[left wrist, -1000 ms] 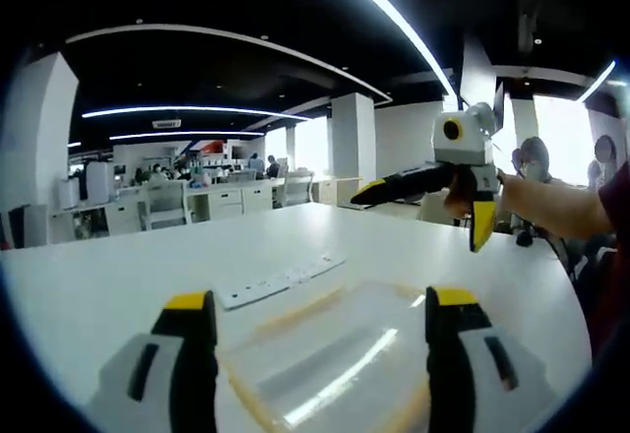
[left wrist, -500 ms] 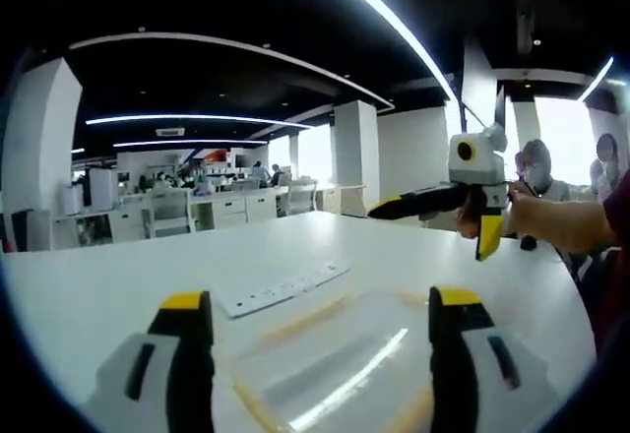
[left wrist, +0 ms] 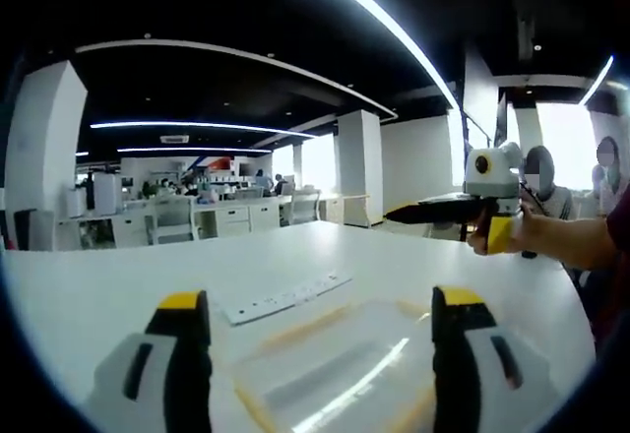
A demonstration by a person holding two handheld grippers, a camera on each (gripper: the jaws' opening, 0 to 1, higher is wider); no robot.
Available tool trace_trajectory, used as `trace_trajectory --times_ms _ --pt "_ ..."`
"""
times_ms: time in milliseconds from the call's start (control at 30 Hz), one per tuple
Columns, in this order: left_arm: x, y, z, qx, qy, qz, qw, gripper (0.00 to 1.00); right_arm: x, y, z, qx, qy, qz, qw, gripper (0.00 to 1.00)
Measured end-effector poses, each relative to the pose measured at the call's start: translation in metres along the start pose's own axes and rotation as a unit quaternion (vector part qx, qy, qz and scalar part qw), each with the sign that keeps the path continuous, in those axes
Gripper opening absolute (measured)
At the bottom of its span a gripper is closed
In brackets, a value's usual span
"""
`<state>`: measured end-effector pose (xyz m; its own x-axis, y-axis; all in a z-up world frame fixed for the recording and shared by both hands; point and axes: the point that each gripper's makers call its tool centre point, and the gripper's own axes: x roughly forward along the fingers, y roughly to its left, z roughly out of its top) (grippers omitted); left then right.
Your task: Snap each plastic latch of the storage box into its locked position after aligning the lid with the box until every specified latch is closed and the lid sits flush.
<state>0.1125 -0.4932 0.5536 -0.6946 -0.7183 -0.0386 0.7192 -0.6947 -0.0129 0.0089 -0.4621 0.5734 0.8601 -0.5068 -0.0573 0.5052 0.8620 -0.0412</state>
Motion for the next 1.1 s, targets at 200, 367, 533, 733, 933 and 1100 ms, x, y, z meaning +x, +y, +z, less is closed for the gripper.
trace_trajectory --times_ms 200,367,533,733,933,1100 --pt "-0.007 -0.003 0.007 -0.002 -0.011 0.0 0.9999 0.95 -0.01 0.004 0.006 -0.006 -0.02 -0.016 0.9997 1.0" --pt "-0.013 -0.005 0.008 0.003 -0.012 0.0 0.9999 0.95 -0.021 0.002 0.008 0.001 -0.032 -0.033 0.999 1.0" --pt "-0.02 -0.007 0.011 0.003 -0.016 0.002 0.9999 0.95 -0.037 -0.001 0.012 0.008 -0.044 -0.054 0.9975 1.0" --pt "-0.027 -0.012 0.015 0.0 -0.023 0.0 0.9997 0.95 -0.046 -0.001 0.011 0.009 -0.048 -0.064 0.9967 1.0" --pt "-0.033 -0.014 0.014 -0.006 -0.026 0.0 0.9997 0.95 -0.055 0.0 0.013 0.011 -0.055 -0.076 0.9955 1.0" --pt "-0.039 -0.017 0.018 -0.009 -0.032 0.0 0.9994 0.95 -0.061 0.0 0.015 0.011 -0.059 -0.085 0.9946 1.0"
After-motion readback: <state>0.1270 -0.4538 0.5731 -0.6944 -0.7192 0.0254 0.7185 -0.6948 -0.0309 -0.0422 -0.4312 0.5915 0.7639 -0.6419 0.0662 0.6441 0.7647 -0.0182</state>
